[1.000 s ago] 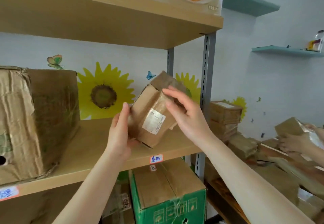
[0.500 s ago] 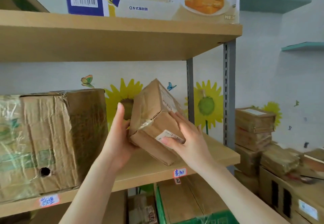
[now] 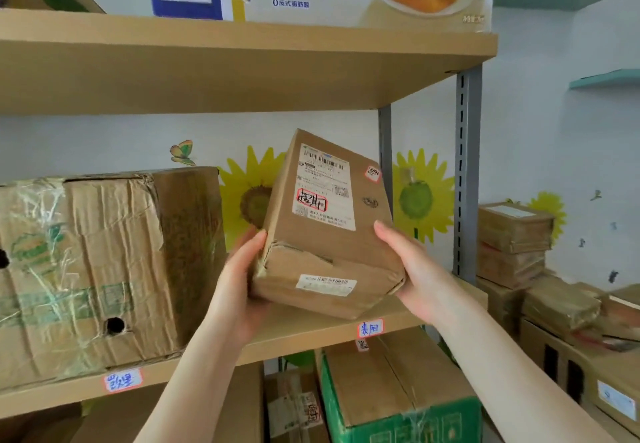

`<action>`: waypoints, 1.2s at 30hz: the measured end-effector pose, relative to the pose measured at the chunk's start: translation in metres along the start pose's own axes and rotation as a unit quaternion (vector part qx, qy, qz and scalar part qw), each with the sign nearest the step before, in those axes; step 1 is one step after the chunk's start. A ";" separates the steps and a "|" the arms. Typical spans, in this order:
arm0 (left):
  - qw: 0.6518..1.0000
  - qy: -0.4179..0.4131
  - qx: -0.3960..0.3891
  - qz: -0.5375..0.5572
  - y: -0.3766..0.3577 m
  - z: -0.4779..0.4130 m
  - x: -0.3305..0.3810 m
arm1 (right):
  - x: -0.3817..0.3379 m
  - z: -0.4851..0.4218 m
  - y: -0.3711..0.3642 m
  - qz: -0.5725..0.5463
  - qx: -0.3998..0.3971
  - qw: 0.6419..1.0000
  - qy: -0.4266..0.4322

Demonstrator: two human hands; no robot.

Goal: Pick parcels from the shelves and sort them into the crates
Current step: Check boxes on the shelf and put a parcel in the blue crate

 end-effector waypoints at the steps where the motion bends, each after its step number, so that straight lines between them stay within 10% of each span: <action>1: 0.999 -0.028 0.002 -0.045 -0.002 0.002 0.004 | -0.002 0.007 0.002 -0.009 0.005 1.000 0.000; 9: 0.957 -0.127 -0.124 -0.230 -0.064 0.071 -0.042 | 0.004 0.143 0.078 0.028 0.184 0.983 -0.007; 22: 0.803 0.134 -0.507 -0.285 -0.202 0.356 -0.316 | 0.092 0.545 0.228 0.061 0.585 0.793 -0.156; 36: 0.618 0.370 -0.601 -0.346 -0.263 0.737 -0.585 | 0.245 0.942 0.347 -0.057 0.719 0.626 -0.296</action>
Point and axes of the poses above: each hand's wrist, its own z-axis away from the middle knuckle, its own y-axis out of the back of the hand, x = y × z, the point moved 4 cm from there along -z, towards the middle knuckle, and after that the axes turned 10 degrees about z, right-handed, at the moved point
